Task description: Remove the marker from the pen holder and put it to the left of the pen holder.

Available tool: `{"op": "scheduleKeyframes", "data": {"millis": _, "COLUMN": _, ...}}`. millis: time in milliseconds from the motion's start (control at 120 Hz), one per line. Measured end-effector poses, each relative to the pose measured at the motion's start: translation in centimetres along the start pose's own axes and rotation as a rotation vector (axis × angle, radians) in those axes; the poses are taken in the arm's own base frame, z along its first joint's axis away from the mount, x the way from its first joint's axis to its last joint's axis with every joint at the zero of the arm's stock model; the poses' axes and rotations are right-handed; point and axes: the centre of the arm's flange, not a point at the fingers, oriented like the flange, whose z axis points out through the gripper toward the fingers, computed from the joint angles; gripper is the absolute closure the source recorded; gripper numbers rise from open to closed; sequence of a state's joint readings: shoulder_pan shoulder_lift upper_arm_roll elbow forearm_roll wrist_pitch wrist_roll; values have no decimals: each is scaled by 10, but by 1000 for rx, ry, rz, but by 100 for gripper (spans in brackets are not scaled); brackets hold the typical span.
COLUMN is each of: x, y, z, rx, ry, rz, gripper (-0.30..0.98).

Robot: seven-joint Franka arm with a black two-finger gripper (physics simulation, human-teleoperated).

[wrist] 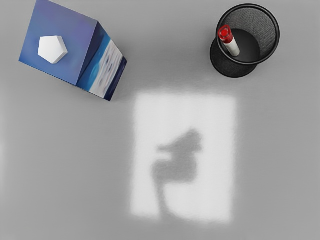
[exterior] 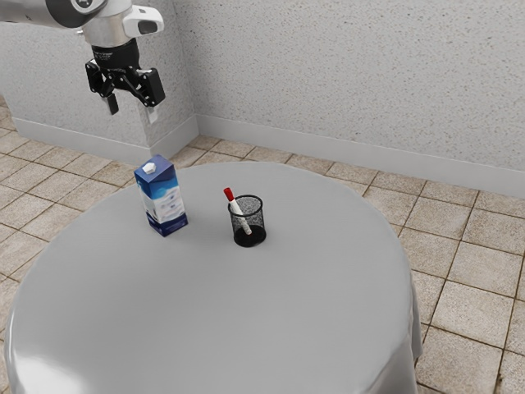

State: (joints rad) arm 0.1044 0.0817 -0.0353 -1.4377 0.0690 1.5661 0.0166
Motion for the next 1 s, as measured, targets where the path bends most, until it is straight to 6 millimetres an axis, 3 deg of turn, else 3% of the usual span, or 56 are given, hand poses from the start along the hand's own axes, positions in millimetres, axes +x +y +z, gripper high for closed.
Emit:
{"op": "scheduleKeyframes", "data": {"millis": 258, "x": -1, "y": -10, "z": 3, "rx": -29, "ry": -6, "rz": -30, "gripper": 1}}
{"op": "scheduleKeyframes", "data": {"millis": 317, "x": -6, "y": -6, "z": -10, "rx": -29, "ry": 8, "rz": -16, "gripper": 0}}
{"op": "scheduleKeyframes", "data": {"millis": 367, "x": -12, "y": 26, "z": -25, "rx": -20, "ry": 29, "rz": 93, "gripper": 1}}
{"op": "scheduleKeyframes", "data": {"millis": 442, "x": -18, "y": 108, "z": -24, "rx": 14, "ry": 28, "rz": 374, "gripper": 1}}
{"op": "scheduleKeyframes", "data": {"millis": 500, "x": -17, "y": 177, "z": 6, "rx": 45, "ry": -3, "rz": 605, "gripper": 1}}
{"op": "scheduleKeyframes", "data": {"millis": 533, "x": -18, "y": 196, "z": 30, "rx": 53, "ry": -26, "rz": 705, "gripper": 1}}
{"op": "scheduleKeyframes", "data": {"millis": 567, "x": -15, "y": 191, "z": 54, "rx": 47, "ry": -49, "rz": 762, "gripper": 1}}
{"op": "scheduleKeyframes", "data": {"millis": 650, "x": 4, "y": 140, "z": 109, "rx": 7, "ry": -75, "rz": 822, "gripper": 1}}
{"op": "scheduleKeyframes", "data": {"millis": 692, "x": 18, "y": 128, "z": 130, "rx": -11, "ry": -71, "rz": 865, "gripper": 1}}
{"op": "scheduleKeyframes", "data": {"millis": 783, "x": 42, "y": 135, "z": 163, "rx": -33, "ry": -47, "rz": 1005, "gripper": 1}}
{"op": "scheduleKeyframes", "data": {"millis": 1000, "x": 85, "y": 144, "z": 214, "rx": -78, "ry": 11, "rz": 1261, "gripper": 1}}
